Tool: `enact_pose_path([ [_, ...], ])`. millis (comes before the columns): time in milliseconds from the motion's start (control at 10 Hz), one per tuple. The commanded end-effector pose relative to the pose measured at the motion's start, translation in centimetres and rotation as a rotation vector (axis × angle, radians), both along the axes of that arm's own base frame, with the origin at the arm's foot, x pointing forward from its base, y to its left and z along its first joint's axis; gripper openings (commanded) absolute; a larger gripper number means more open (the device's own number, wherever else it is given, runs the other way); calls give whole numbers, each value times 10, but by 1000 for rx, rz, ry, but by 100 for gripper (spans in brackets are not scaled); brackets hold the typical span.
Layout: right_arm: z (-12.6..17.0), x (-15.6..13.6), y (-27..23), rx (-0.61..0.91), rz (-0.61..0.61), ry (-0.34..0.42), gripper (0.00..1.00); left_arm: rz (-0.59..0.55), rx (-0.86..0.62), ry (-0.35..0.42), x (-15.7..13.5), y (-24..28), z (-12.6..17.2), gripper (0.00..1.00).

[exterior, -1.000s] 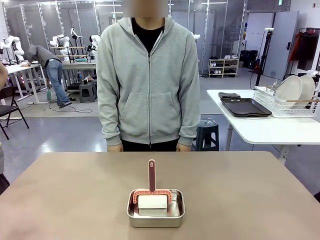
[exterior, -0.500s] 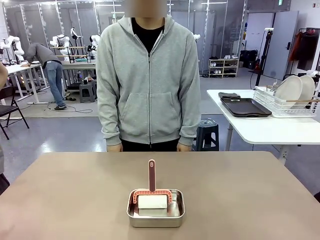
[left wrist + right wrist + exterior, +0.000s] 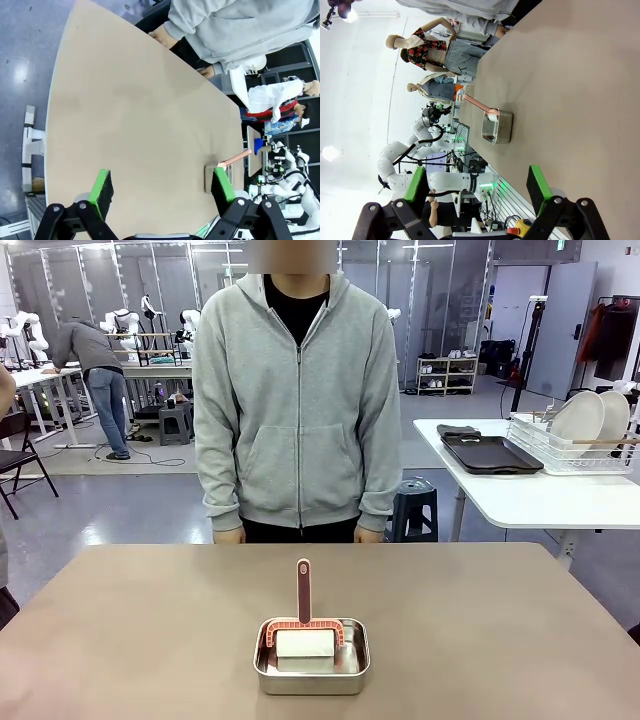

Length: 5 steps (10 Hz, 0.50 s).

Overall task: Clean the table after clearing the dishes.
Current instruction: Place the Lint Roller back on top of the Airtight Container.

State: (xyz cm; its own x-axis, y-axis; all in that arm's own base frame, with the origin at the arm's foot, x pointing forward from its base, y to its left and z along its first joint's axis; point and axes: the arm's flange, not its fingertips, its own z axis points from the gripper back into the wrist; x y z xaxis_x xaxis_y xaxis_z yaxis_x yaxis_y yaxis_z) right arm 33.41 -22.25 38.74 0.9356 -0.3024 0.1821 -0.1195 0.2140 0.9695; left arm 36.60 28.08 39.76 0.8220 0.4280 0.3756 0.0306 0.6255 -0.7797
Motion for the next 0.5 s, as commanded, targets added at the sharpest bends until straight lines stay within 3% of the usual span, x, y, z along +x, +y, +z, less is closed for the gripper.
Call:
enact_pose_path([
  [0, 3, -1, 0, 0, -1, -5, 100, 2, 6, 2, -1, 3, 1, 100],
  [400, 3, -1, 0, 0, -1, -5, 100, 2, 6, 2, -1, 3, 1, 100],
])
